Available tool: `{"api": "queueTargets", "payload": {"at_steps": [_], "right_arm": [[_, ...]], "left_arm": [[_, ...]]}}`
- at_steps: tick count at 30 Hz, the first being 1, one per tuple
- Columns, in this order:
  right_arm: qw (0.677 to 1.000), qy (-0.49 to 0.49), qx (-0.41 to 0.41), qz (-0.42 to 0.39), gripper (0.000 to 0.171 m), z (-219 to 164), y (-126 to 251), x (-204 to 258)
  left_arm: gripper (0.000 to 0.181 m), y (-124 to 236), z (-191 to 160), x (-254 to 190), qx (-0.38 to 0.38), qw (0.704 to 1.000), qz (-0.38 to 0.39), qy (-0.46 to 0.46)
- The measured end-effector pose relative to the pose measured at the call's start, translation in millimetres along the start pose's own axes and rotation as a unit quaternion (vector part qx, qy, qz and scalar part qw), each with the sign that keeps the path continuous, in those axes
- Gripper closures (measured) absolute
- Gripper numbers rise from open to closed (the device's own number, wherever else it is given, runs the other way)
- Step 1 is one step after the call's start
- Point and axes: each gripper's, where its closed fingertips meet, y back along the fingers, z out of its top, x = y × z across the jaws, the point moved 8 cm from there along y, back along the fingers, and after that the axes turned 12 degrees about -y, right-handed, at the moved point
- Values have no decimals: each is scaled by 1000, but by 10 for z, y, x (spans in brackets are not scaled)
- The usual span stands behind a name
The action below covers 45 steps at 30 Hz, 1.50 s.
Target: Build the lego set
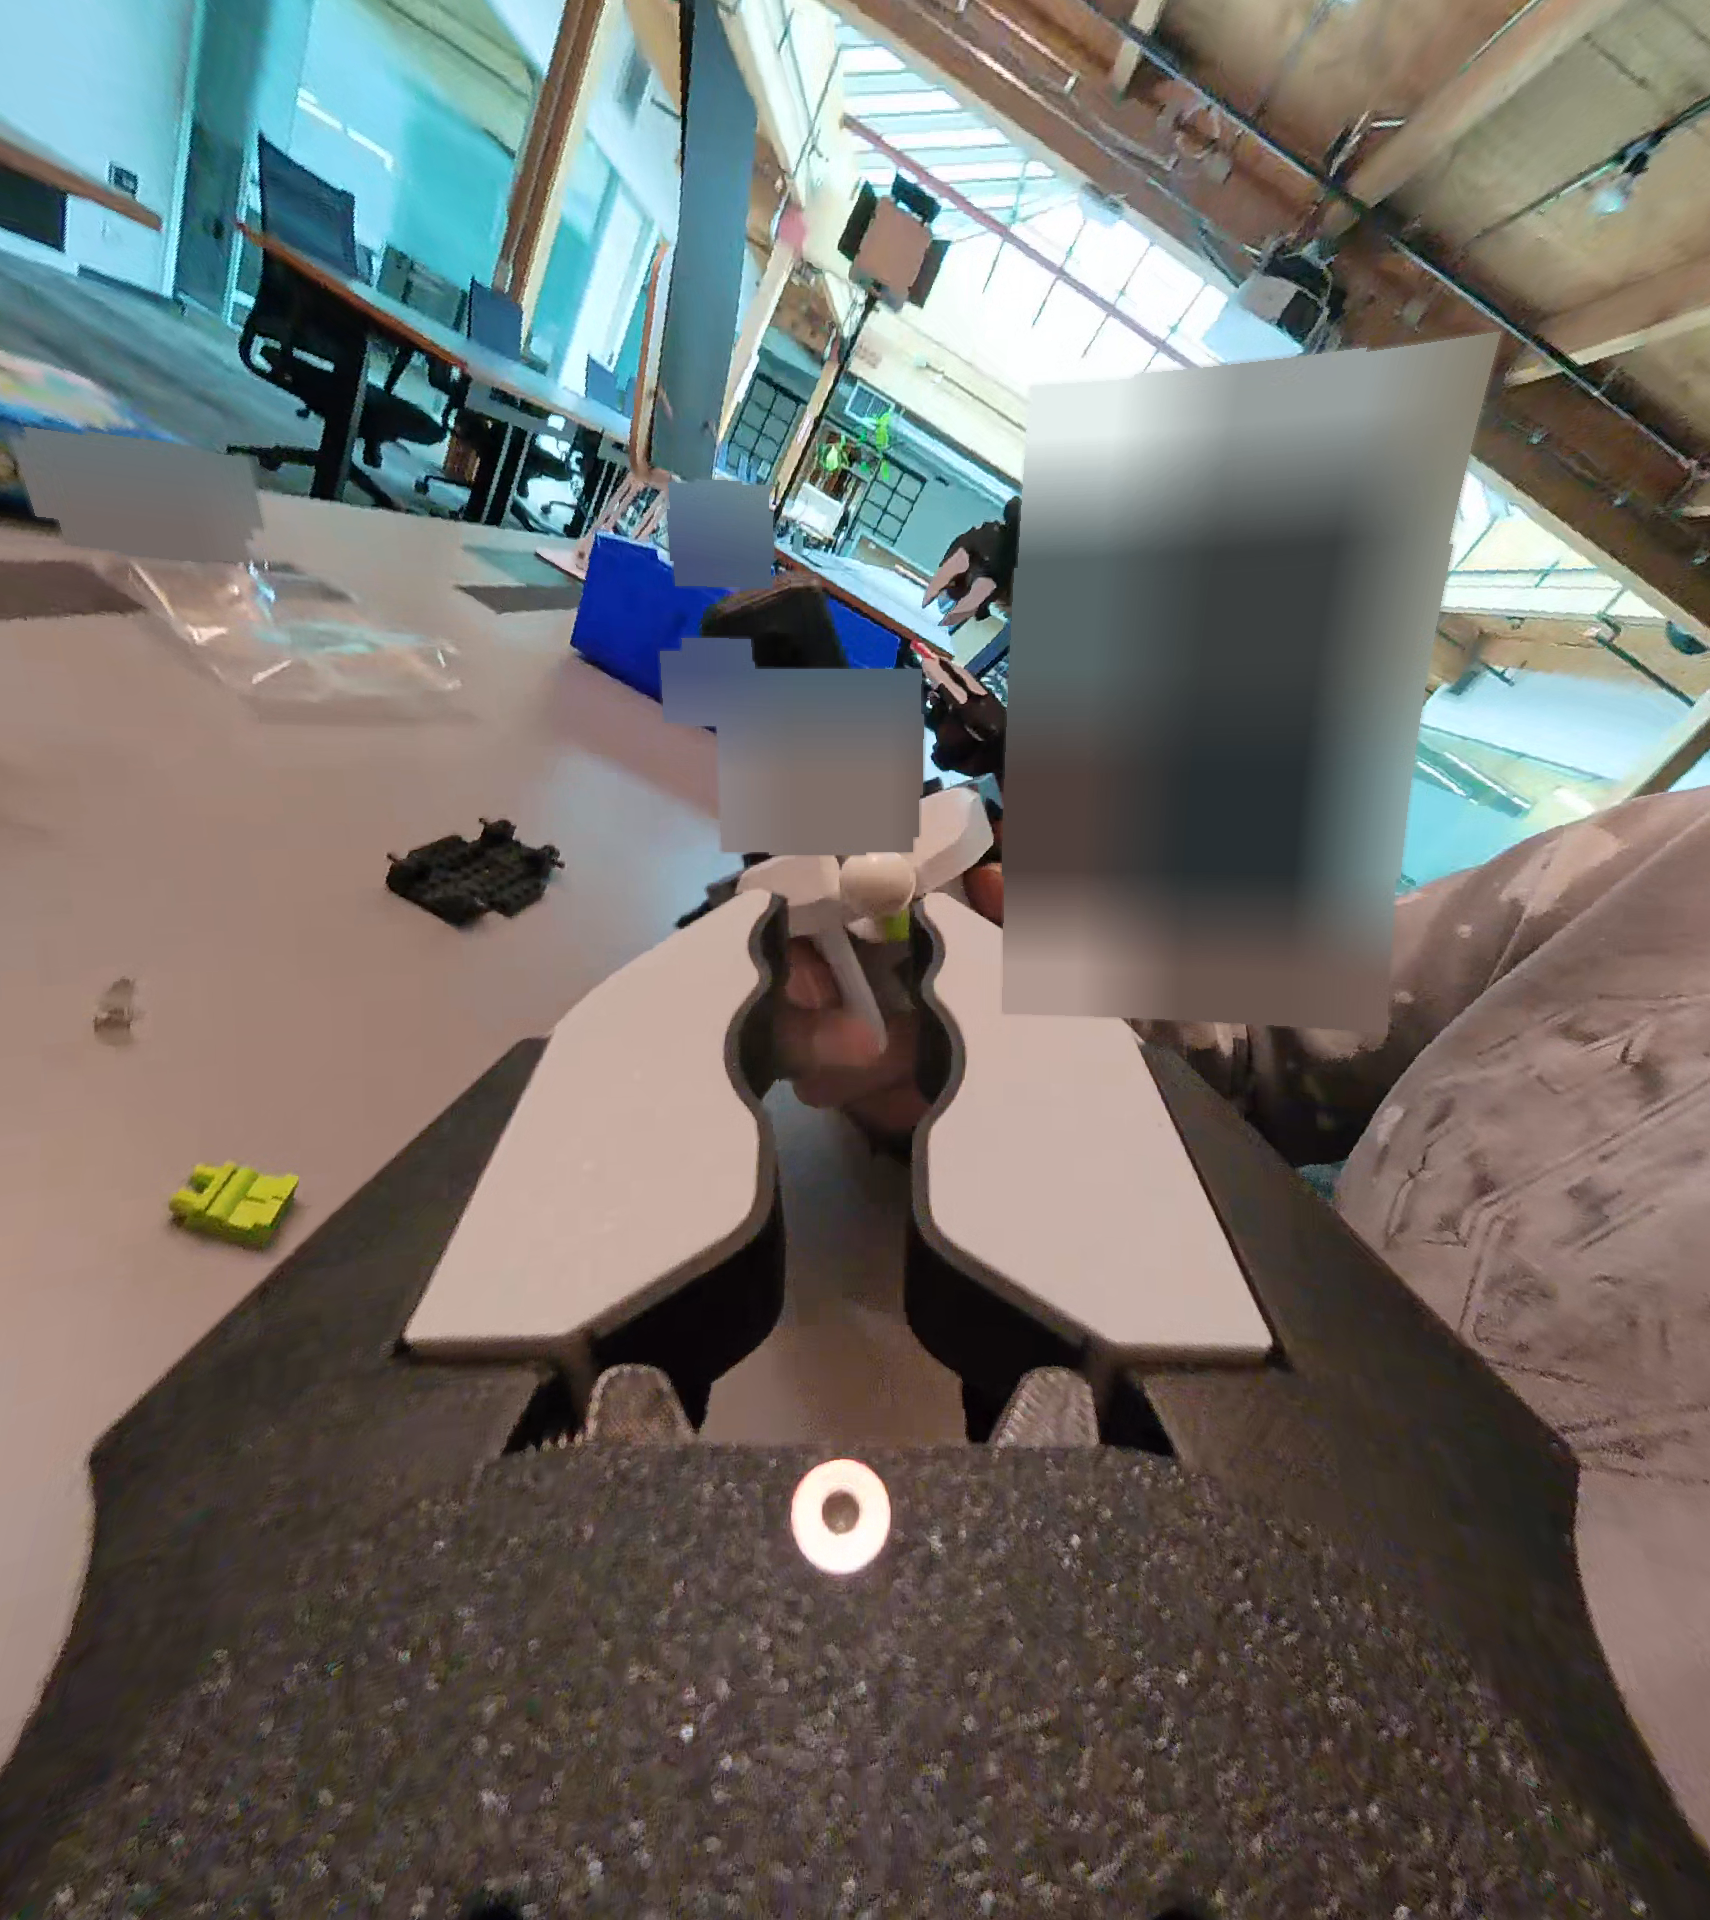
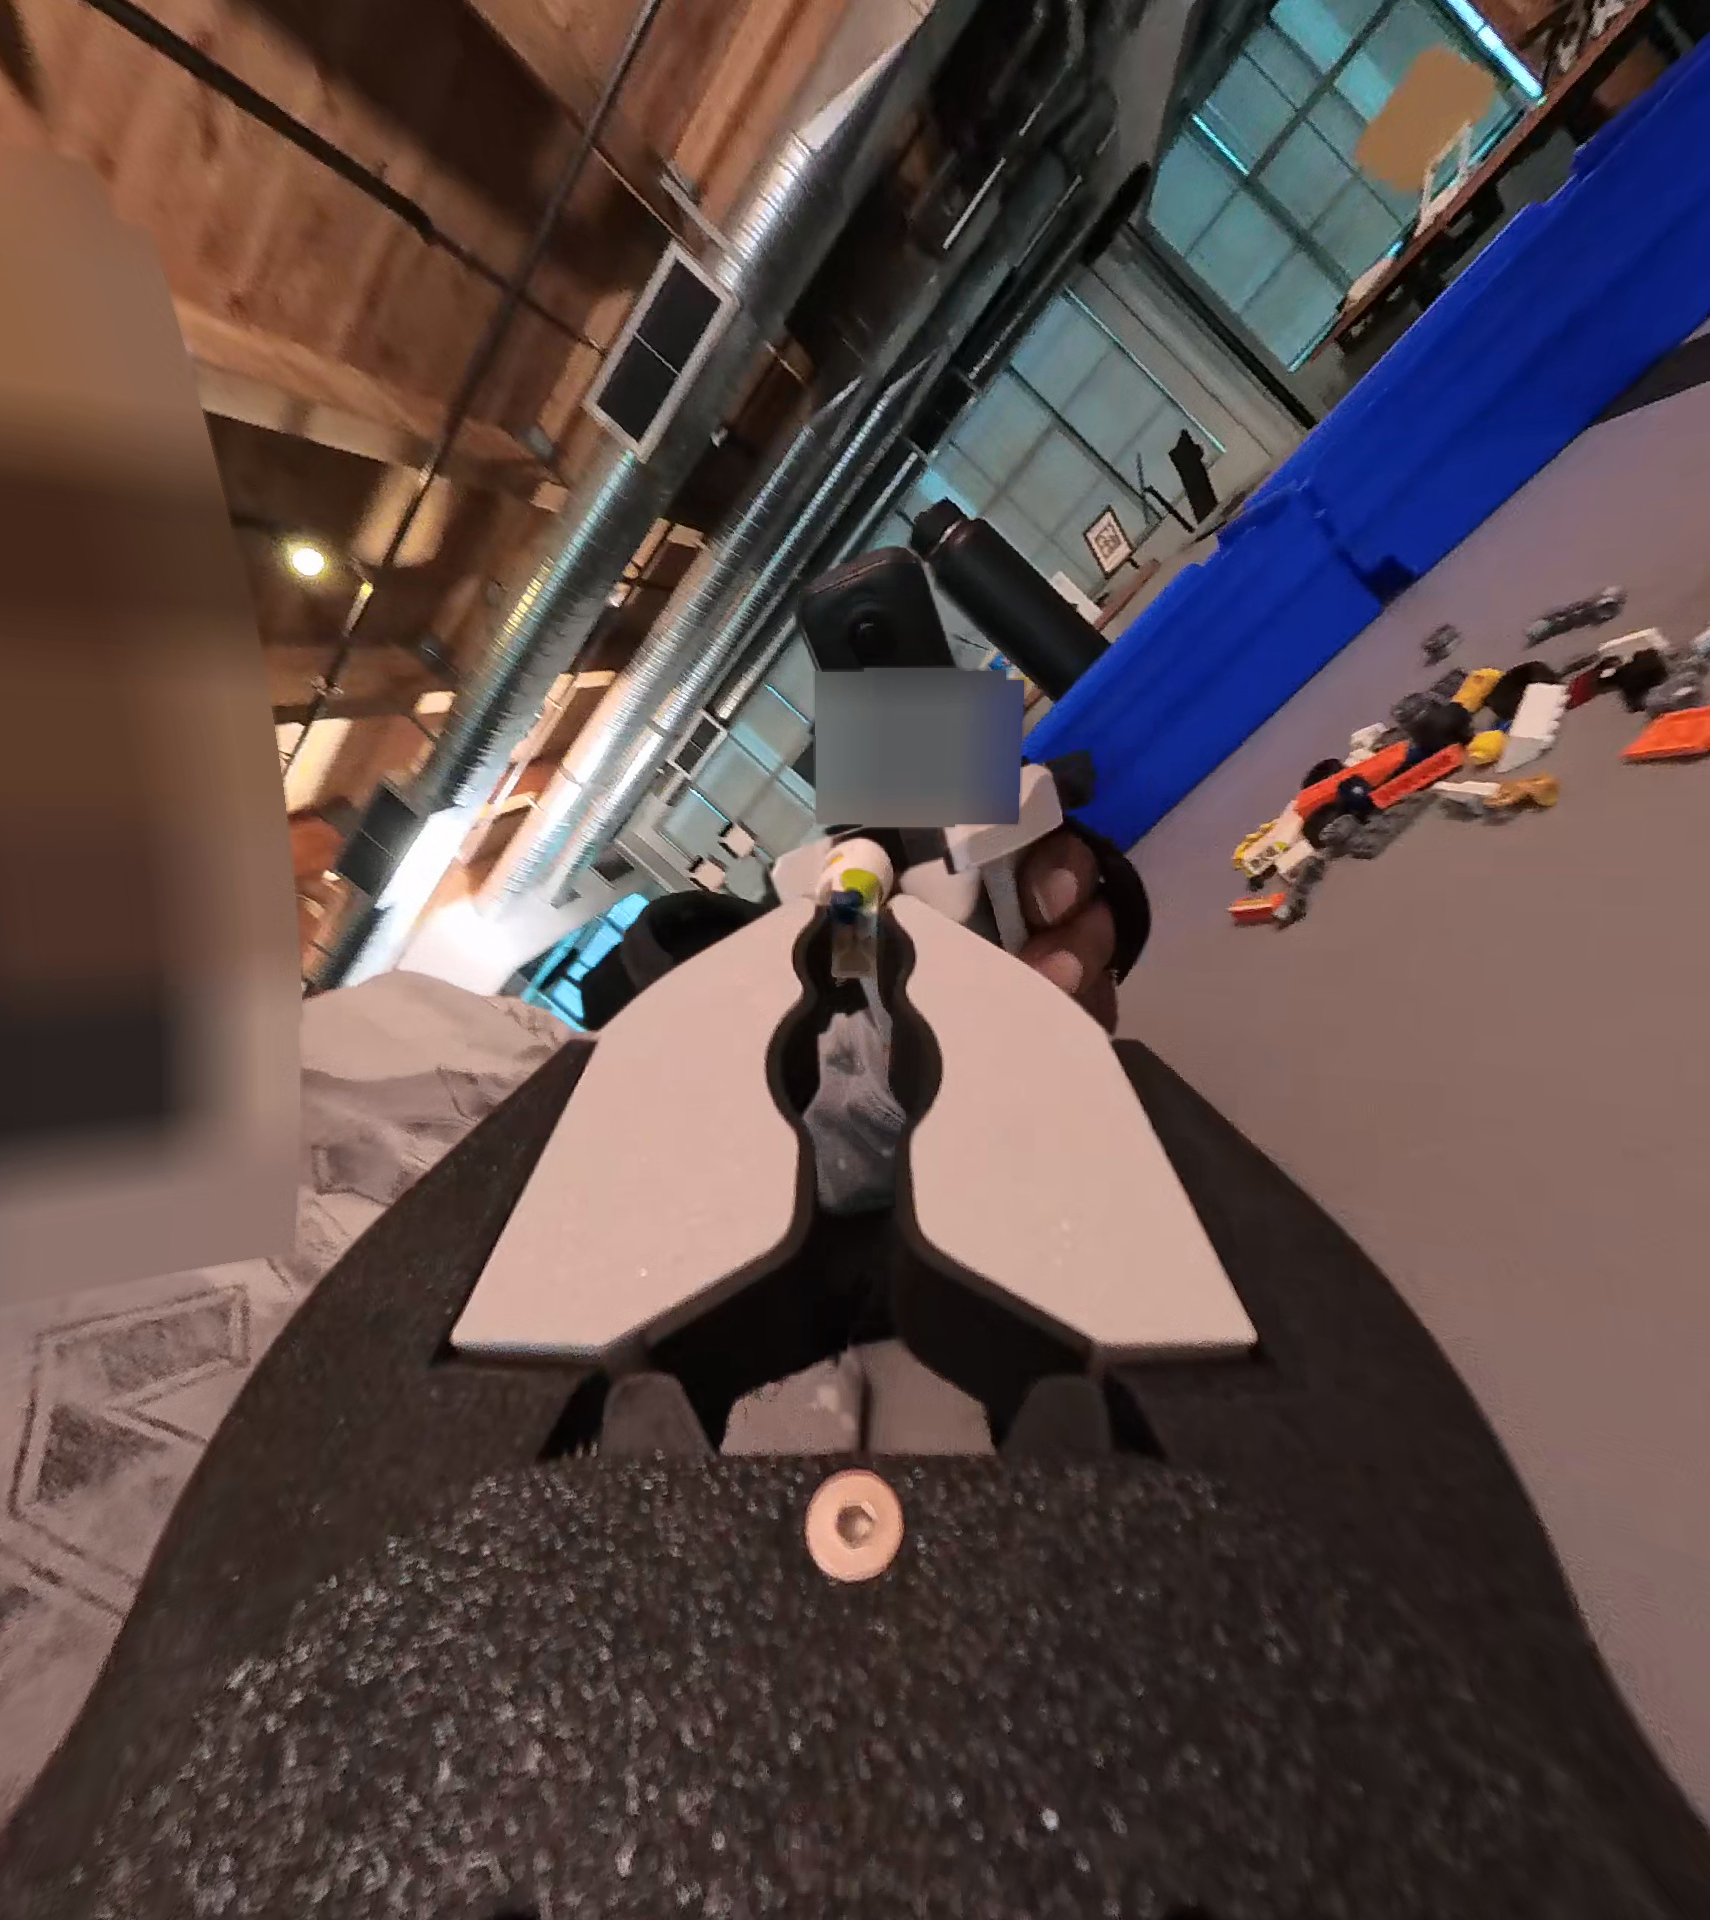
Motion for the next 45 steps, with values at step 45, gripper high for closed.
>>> {"api": "queueTargets", "payload": {"at_steps": [45], "right_arm": [[989,-119,41,83,163,-130,-52,16]], "left_arm": [[156,107,128,-227,71,971,-14,-227]]}}
